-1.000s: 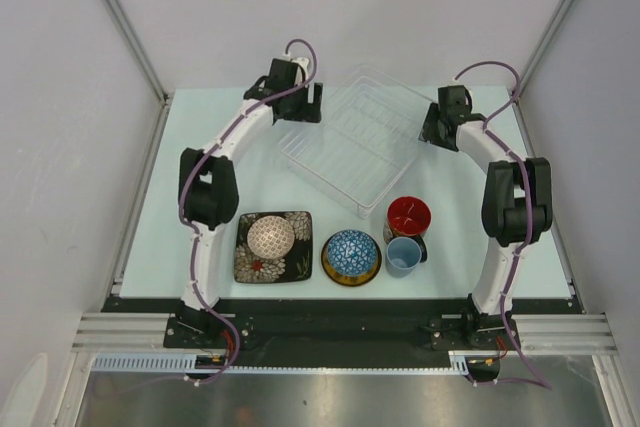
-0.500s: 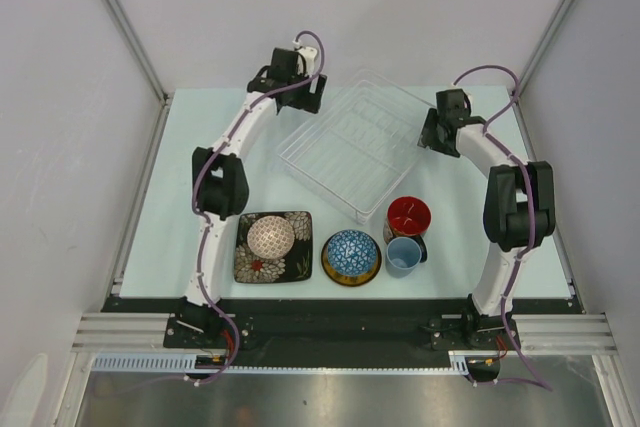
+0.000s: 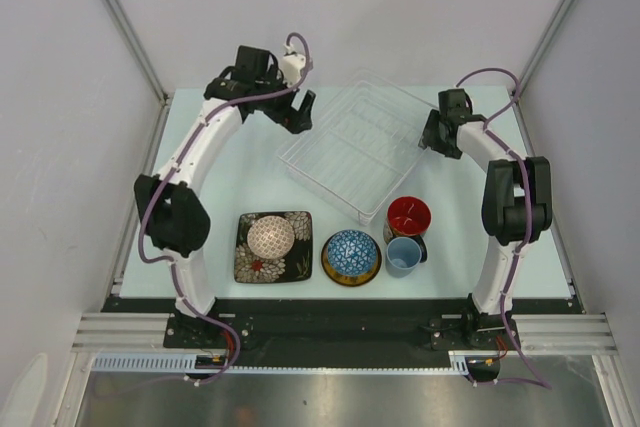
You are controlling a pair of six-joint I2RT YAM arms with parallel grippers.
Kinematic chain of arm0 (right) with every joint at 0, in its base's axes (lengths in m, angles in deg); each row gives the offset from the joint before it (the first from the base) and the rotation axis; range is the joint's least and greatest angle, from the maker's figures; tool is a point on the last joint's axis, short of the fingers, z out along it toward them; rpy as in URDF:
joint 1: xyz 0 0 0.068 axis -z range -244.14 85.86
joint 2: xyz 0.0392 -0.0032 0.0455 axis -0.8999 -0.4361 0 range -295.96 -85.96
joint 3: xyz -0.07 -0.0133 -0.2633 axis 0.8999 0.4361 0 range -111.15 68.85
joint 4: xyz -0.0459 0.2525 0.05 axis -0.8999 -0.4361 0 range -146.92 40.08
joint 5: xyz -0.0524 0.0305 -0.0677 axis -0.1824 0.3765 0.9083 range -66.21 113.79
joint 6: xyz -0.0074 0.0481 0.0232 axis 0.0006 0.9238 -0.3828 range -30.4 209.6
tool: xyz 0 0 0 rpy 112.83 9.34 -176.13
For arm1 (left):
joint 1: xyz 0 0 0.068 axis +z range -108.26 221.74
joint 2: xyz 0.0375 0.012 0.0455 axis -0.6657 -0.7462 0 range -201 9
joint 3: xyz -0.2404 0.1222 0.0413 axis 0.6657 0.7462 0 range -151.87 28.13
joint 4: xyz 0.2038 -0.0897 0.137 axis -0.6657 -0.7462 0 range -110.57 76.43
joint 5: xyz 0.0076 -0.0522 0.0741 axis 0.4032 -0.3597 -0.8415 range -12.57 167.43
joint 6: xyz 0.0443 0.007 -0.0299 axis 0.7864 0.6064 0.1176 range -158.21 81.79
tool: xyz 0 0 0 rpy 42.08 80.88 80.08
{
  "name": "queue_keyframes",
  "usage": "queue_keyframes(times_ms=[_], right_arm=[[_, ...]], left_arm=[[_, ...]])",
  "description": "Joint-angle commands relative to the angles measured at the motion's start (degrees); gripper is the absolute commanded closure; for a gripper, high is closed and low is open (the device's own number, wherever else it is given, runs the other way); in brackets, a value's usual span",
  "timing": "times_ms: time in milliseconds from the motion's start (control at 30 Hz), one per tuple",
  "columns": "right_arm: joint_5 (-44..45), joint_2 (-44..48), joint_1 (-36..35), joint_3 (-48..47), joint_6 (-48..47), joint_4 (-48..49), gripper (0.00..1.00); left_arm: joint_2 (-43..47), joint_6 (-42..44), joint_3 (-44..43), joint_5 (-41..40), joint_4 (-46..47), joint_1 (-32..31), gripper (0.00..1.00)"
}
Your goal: Load the mixed dishes into the dish rack
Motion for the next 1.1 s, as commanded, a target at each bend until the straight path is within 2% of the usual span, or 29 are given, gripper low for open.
queue_keyframes(times_ms=[0, 133, 300, 500, 733, 867, 1067], right_arm=[[-0.25, -1.86, 0.64, 1.01, -1.55, -3.29, 0.31], [-0.51, -1.16, 1.08, 1.18, -1.46, -3.29, 0.32], [-0.33, 0.24, 1.43, 1.27, -1.02, -3.11, 0.31], [-0.07, 2.53, 1.34, 1.71, -1.11, -3.64, 0.31], [-2.26, 5.34, 1.08, 3.38, -0.32, -3.20, 0.27], [-4.46, 6.84, 0.64, 3.82, 0.30, -2.68, 0.24], [-7.28, 10.35, -2.87, 4.87, -0.40, -0.83, 0.19]], left_arm=[[-2.04, 4.58, 9.64, -5.28, 0.98, -0.13, 0.01], [-6.69, 7.04, 11.15, -12.84, 2.40, -0.04, 0.02], [-11.44, 8.80, 5.54, -19.43, 3.18, -0.04, 0.02], [-17.77, 10.73, -4.57, -22.61, 2.48, -0.04, 0.02], [-29.19, 13.37, -22.05, -27.35, -0.33, -0.66, 0.02], [-31.74, 14.87, -22.86, -29.11, 2.30, -1.62, 0.02], [-33.77, 12.67, -25.94, -32.01, 5.46, -1.71, 0.01]])
